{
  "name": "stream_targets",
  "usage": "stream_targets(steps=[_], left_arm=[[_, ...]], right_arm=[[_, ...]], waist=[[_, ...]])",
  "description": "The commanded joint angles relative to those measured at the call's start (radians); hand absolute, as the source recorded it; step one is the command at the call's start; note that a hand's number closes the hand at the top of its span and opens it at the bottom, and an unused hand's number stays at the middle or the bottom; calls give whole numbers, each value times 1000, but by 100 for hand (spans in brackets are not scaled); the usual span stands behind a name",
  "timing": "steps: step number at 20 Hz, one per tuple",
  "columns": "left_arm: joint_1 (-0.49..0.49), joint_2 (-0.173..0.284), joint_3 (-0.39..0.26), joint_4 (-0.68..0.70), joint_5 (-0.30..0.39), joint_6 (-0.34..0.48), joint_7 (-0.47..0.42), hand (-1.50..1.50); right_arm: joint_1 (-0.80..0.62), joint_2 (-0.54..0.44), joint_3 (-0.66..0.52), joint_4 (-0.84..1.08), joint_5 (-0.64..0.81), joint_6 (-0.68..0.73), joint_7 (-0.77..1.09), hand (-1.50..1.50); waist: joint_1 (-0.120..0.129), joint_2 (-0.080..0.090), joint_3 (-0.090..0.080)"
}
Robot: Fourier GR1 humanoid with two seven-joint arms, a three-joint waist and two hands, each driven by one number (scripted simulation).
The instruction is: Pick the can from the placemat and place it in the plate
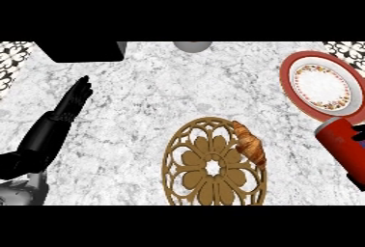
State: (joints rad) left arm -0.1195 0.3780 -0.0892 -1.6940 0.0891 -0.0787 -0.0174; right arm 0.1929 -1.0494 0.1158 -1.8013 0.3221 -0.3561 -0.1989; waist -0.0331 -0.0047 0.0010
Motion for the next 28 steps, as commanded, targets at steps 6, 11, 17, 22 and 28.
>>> stream_targets(steps=[6,11,17,22,28], left_arm=[[-80,-52,1,79,-22,-27,-10,0],[-87,-26,19,59,-20,-76,5,0],[-111,-57,13,84,-43,-73,15,0],[-103,-60,9,98,-59,-84,-48,0],[-149,-77,8,47,-42,-80,36,0]], right_arm=[[-196,137,-117,399,-134,111,-248,150],[-485,233,-85,629,-28,111,-212,150],[-680,296,-70,1007,135,32,-323,150],[-766,319,-62,1265,161,113,-275,150],[-884,359,-101,1496,175,91,-404,-150]], waist=[[38,9,0],[61,12,0],[66,14,0],[87,23,2],[95,25,5]])
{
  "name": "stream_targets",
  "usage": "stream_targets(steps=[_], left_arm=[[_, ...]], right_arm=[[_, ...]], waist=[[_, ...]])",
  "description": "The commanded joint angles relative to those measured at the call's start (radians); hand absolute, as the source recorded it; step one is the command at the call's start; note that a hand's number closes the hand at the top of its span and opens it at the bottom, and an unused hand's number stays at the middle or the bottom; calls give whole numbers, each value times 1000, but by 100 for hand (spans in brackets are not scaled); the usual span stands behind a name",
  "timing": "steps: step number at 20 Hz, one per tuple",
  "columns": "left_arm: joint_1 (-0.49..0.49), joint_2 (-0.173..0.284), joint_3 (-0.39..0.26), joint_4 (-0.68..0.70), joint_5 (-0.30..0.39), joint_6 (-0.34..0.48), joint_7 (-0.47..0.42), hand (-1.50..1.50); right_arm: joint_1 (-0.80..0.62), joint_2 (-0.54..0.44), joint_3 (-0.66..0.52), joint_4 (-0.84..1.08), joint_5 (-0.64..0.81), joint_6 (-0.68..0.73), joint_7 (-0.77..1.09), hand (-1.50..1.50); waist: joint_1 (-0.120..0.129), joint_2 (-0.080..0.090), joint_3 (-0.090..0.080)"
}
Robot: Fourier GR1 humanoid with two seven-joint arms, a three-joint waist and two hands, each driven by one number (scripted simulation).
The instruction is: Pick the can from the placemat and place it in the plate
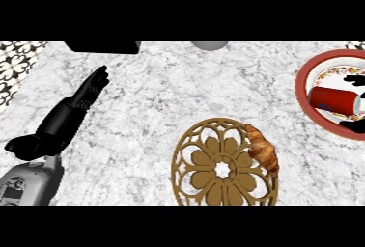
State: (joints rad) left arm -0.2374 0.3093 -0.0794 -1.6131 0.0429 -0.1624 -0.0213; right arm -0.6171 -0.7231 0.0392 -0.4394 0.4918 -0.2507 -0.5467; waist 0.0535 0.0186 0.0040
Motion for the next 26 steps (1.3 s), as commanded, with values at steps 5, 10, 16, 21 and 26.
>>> stream_targets(steps=[5,10,16,21,26], left_arm=[[33,-29,-17,-26,-20,14,-5,0],[34,-3,14,-53,6,-8,24,0],[69,-29,-13,-42,-37,15,-6,0],[42,-19,15,-22,-11,-2,4,0],[61,-5,36,-33,6,-16,-4,0]], right_arm=[[-84,26,-93,194,-42,-39,-231,-150],[-135,-26,-159,222,-105,79,-360,-150],[-126,-25,-252,265,-233,432,-455,-150],[-161,-107,-327,323,-321,725,-401,-150],[-112,-204,-358,335,-360,904,-395,-150]], waist=[[7,5,3],[9,2,3],[-21,-7,0],[-28,-5,1],[-27,-2,3]])
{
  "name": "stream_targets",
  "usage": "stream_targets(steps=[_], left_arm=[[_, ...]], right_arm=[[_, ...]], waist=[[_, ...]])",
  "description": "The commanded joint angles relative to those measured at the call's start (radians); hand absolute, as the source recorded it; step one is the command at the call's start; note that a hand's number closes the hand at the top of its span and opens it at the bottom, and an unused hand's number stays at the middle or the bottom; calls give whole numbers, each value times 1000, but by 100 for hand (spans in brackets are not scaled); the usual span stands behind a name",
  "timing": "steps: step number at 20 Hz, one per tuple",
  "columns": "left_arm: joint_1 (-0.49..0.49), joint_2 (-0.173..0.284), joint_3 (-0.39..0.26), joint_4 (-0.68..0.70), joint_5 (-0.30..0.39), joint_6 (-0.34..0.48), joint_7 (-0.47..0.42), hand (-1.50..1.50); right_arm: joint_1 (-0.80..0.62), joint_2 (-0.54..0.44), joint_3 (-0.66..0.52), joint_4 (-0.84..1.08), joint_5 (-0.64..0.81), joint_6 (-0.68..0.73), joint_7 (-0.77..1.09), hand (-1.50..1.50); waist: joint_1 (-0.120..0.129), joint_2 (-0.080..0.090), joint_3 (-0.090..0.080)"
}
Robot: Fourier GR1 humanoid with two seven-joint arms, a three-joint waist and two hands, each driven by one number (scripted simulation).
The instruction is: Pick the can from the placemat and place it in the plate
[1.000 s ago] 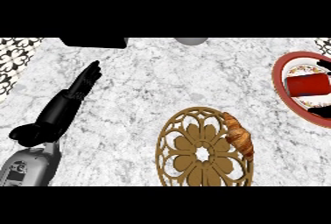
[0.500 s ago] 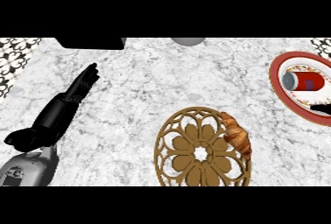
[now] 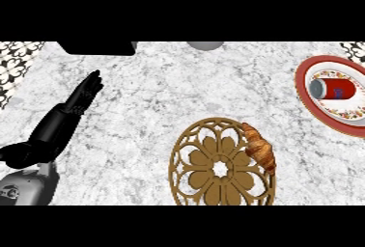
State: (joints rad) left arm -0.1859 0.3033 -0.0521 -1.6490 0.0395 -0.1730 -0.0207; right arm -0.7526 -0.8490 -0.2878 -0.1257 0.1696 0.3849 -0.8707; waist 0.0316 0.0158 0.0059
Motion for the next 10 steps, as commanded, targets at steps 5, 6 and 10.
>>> stream_targets(steps=[5,6,10], left_arm=[[-13,-12,4,13,-7,8,-11,0],[8,-16,0,18,-17,13,-23,0],[22,-14,-12,-15,-19,6,-9,0]], right_arm=[[47,-132,-54,-10,-72,355,-61,-150],[77,-125,-52,-16,-71,347,-76,-150],[115,-133,-58,-43,-88,349,-74,-150]], waist=[[-11,4,4],[-9,4,3],[-1,4,6]])
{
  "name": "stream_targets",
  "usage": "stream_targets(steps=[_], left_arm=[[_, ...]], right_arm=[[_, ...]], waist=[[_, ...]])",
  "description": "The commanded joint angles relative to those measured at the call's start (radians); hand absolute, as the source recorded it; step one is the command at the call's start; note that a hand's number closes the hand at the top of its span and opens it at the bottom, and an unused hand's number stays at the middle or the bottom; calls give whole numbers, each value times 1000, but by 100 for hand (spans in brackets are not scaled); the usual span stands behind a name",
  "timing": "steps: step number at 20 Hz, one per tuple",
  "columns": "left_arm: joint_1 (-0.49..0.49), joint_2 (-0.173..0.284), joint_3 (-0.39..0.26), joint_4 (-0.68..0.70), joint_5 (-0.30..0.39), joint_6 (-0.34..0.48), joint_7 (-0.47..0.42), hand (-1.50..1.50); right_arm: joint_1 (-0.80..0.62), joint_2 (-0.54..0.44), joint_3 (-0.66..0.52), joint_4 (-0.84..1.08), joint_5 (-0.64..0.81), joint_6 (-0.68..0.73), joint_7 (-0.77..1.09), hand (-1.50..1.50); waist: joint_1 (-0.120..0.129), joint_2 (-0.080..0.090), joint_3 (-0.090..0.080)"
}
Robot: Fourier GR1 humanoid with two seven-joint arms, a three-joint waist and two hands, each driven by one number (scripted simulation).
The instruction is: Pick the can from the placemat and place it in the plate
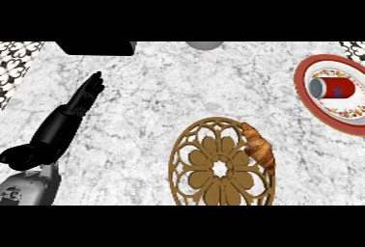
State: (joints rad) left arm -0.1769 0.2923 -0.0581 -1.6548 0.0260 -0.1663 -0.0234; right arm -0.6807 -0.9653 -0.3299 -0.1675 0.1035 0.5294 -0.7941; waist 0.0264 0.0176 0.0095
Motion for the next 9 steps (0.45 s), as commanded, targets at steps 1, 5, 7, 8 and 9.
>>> stream_targets(steps=[1,5,7,8,9], left_arm=[[-19,-11,-14,-14,-10,7,15,0],[0,-5,6,5,7,-4,-1,0],[-15,-2,-4,5,-18,4,1,0],[-16,6,17,12,-10,7,-3,0],[-4,-3,16,1,-4,10,-4,0]], right_arm=[[17,-42,-17,-13,-27,231,-119,-150],[54,-66,-15,-39,-39,262,-114,-150],[80,-33,10,-72,-23,240,-141,-150],[67,-75,-1,-68,-39,281,-108,-150],[109,-58,6,-80,-35,272,-146,-150]], waist=[[1,2,2],[-1,1,2],[-2,5,4],[-3,1,1],[-8,0,4]])
